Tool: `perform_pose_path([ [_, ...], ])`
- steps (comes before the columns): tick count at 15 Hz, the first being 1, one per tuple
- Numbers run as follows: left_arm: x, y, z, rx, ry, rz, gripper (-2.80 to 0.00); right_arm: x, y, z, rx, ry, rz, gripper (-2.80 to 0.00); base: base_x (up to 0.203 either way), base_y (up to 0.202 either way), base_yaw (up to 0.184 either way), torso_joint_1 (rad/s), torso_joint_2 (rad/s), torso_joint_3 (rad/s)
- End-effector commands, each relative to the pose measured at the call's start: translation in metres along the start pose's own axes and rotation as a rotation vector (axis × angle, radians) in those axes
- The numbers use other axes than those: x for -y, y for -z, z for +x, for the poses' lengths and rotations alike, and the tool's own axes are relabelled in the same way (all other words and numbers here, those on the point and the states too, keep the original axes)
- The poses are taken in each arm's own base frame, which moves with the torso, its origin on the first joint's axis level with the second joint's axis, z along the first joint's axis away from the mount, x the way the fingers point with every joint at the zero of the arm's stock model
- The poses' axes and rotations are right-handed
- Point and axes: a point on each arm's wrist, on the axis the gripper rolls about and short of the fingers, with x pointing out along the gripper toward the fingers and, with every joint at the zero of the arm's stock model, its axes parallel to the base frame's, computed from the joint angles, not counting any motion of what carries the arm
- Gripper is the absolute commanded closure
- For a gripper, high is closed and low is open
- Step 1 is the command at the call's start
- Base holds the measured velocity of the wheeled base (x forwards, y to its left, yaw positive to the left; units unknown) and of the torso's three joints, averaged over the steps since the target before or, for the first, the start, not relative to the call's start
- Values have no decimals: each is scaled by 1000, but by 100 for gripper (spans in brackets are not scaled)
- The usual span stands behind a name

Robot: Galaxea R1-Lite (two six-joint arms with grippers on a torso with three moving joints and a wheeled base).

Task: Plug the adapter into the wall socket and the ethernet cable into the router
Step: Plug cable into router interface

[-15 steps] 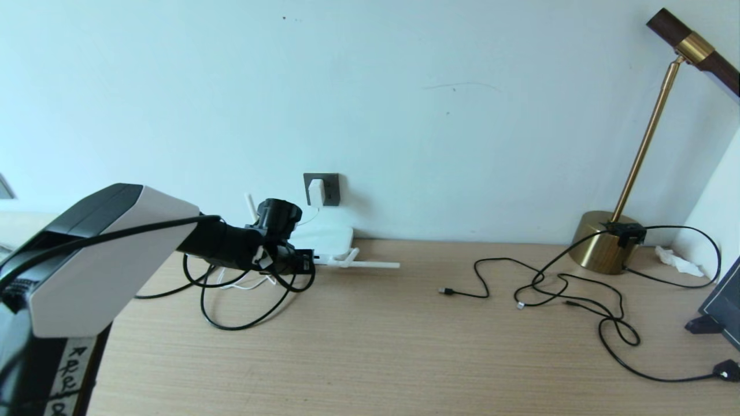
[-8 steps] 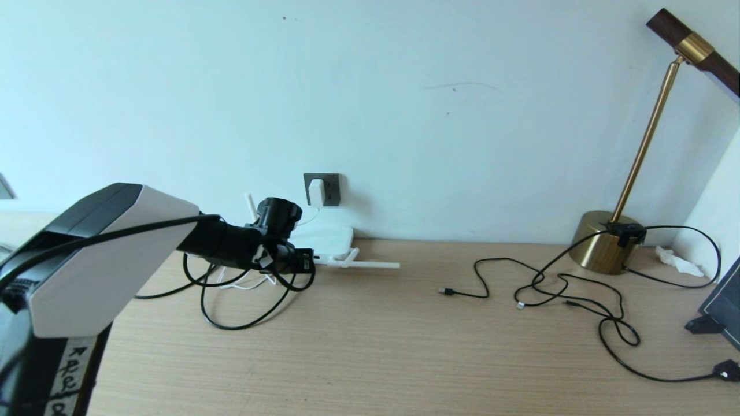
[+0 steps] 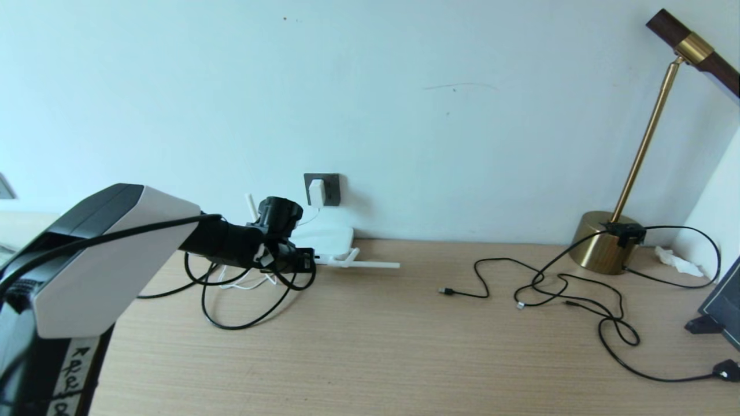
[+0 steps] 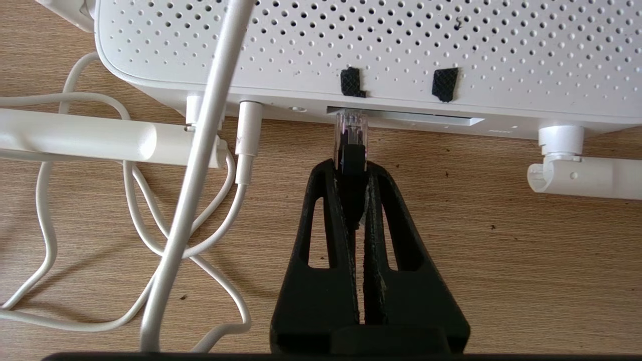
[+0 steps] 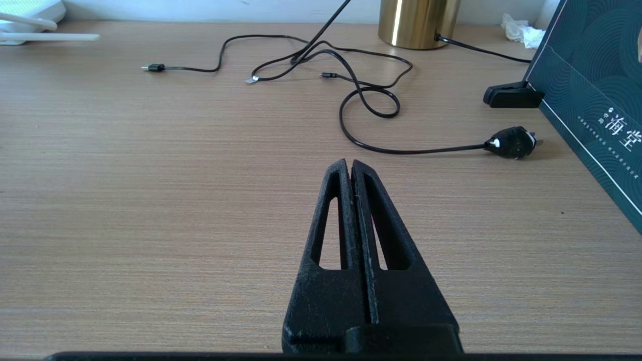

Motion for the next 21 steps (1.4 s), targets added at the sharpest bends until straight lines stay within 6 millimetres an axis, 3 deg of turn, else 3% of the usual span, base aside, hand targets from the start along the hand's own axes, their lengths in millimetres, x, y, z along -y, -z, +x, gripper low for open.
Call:
perform_pose_path([
  [1,1,0,2,7,0,-2,0,0,0,0,-2,0,0,0,0,0,0,0,0,0],
  [21,0,2,-1,-1,-2,-1,0,0,0,0,-2,1,0,0,0,0,0,0,0,0],
])
